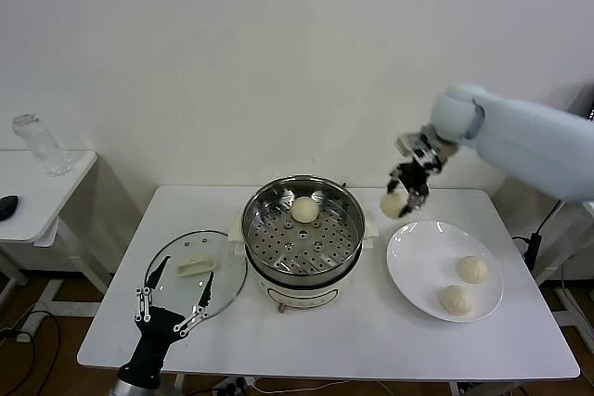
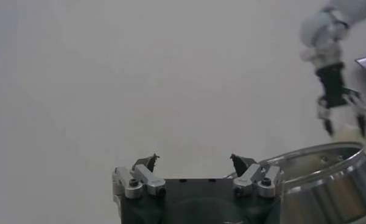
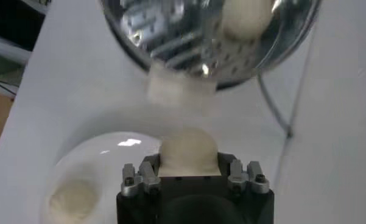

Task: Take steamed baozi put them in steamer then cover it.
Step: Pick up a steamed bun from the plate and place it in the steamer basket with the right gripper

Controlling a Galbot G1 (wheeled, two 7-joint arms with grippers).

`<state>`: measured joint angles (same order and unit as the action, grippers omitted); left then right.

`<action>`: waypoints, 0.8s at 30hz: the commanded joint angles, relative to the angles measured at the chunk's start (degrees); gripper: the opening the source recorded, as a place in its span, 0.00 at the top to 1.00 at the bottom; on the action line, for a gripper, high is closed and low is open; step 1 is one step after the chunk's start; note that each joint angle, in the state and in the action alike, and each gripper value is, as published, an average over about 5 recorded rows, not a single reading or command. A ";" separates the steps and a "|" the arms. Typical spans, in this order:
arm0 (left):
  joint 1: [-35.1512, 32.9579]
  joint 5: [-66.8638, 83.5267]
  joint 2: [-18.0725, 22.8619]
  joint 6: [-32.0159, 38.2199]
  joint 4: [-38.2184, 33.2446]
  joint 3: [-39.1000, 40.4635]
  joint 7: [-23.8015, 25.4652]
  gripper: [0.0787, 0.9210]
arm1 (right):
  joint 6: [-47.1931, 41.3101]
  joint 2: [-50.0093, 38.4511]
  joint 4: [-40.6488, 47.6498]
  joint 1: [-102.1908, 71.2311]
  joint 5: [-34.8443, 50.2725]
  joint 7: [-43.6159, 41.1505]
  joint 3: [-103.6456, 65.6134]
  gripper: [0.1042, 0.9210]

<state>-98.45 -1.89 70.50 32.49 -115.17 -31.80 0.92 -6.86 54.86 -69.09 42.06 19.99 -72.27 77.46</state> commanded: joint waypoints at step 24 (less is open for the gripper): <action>1.15 -0.26 0.29 1.14 1.06 0.55 -0.11 0.12 | -9.58 29.26 3.17 -3.61 12.95 13.59 9.49 0.37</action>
<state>-97.31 -2.09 70.81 33.48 -114.22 -31.25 0.81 -14.91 79.08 -66.26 40.42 31.15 -62.28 85.79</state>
